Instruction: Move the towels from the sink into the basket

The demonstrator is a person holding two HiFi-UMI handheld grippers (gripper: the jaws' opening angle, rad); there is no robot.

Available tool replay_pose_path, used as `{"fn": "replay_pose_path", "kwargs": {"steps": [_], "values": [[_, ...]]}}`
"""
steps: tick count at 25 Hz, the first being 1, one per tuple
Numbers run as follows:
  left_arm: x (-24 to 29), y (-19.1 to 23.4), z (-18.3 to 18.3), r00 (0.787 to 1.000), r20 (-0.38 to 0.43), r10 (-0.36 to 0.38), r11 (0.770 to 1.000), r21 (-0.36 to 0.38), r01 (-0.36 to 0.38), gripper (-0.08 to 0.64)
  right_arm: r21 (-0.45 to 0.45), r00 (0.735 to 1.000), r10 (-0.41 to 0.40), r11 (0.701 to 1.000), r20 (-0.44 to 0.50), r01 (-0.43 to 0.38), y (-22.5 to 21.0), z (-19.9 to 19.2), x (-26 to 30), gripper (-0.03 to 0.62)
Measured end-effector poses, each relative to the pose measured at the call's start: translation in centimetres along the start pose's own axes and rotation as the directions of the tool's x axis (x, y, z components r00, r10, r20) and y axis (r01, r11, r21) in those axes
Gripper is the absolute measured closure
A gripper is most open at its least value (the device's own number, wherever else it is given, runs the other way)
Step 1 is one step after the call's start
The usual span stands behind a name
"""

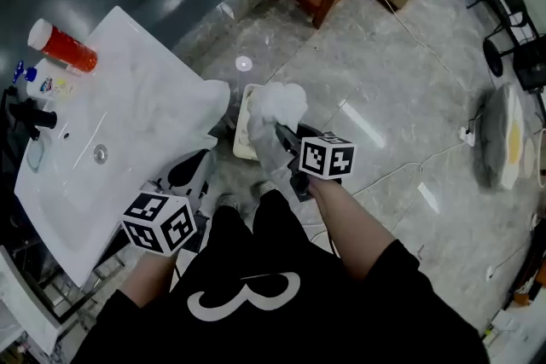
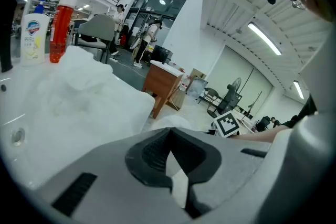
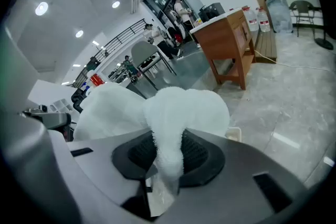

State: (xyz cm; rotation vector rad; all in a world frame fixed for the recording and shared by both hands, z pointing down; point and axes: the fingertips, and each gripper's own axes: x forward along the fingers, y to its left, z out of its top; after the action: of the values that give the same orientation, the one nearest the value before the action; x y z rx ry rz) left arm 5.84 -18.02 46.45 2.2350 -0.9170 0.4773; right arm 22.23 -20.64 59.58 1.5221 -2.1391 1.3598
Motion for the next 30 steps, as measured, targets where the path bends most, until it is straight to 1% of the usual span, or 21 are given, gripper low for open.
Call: {"fn": "replay_pose_path", "kwargs": {"steps": [3, 8, 10, 13, 17, 18, 20, 22, 24, 26, 30], "values": [[1.2, 0.3, -0.9, 0.999, 0.004, 0.035, 0.999, -0.021, -0.035, 0.554, 0.027, 0.999, 0.02, 0.999, -0.049, -0.019, -2.2, -1.0, 2.6, 0.486], [3.6, 1.1, -3.1, 0.998, 0.002, 0.055, 0.996, -0.068, -0.055, 0.554, 0.02, 0.991, 0.013, 1.0, -0.134, -0.01, -6.1, -2.6, 6.7, 0.486], [4.1, 1.6, -4.2, 0.998, -0.004, 0.055, 0.996, -0.069, -0.055, 0.554, 0.028, 0.987, 0.009, 1.0, -0.16, -0.005, -7.4, -3.6, 8.3, 0.486], [4.6, 2.3, -5.8, 0.998, -0.017, 0.059, 0.997, -0.05, -0.059, 0.554, 0.042, 0.98, 0.002, 0.999, -0.198, 0.006, -9.0, -5.3, 10.4, 0.486], [5.2, 3.5, -7.5, 0.997, -0.022, 0.07, 0.993, -0.088, -0.072, 0.554, 0.025, 0.972, -0.017, 0.999, -0.235, 0.024, -10.6, -7.2, 12.6, 0.486], [5.3, 3.7, -7.8, 0.997, -0.022, 0.076, 0.992, -0.098, -0.077, 0.554, 0.015, 0.97, -0.032, 0.999, -0.242, 0.036, -11.2, -7.5, 13.1, 0.48], [5.7, 4.1, -8.3, 0.996, -0.024, 0.085, 0.99, -0.115, -0.087, 0.554, -0.01, 0.968, -0.047, 0.999, -0.247, 0.046, -12.0, -7.6, 13.8, 0.443], [5.8, 4.3, -8.8, 0.996, -0.028, 0.089, 0.988, -0.123, -0.091, 0.554, -0.034, 0.967, -0.041, 0.999, -0.252, 0.034, -12.3, -7.5, 14.4, 0.407], [5.8, 4.5, -9.0, 0.996, -0.03, 0.089, 0.988, -0.122, -0.092, 0.554, -0.054, 0.964, -0.032, 0.998, -0.263, 0.018, -12.0, -7.6, 14.5, 0.349], [5.7, 4.6, -9.1, 0.996, -0.027, 0.09, 0.988, -0.125, -0.093, 0.554, -0.079, 0.959, -0.023, 0.997, -0.282, 0.001, -11.7, -8.0, 14.2, 0.316], [5.1, 4.2, -8.7, 0.996, -0.019, 0.092, 0.987, -0.127, -0.094, 0.554, -0.135, 0.939, 0.019, 0.988, -0.342, -0.07, -10.3, -9.1, 12.8, 0.297]]}}
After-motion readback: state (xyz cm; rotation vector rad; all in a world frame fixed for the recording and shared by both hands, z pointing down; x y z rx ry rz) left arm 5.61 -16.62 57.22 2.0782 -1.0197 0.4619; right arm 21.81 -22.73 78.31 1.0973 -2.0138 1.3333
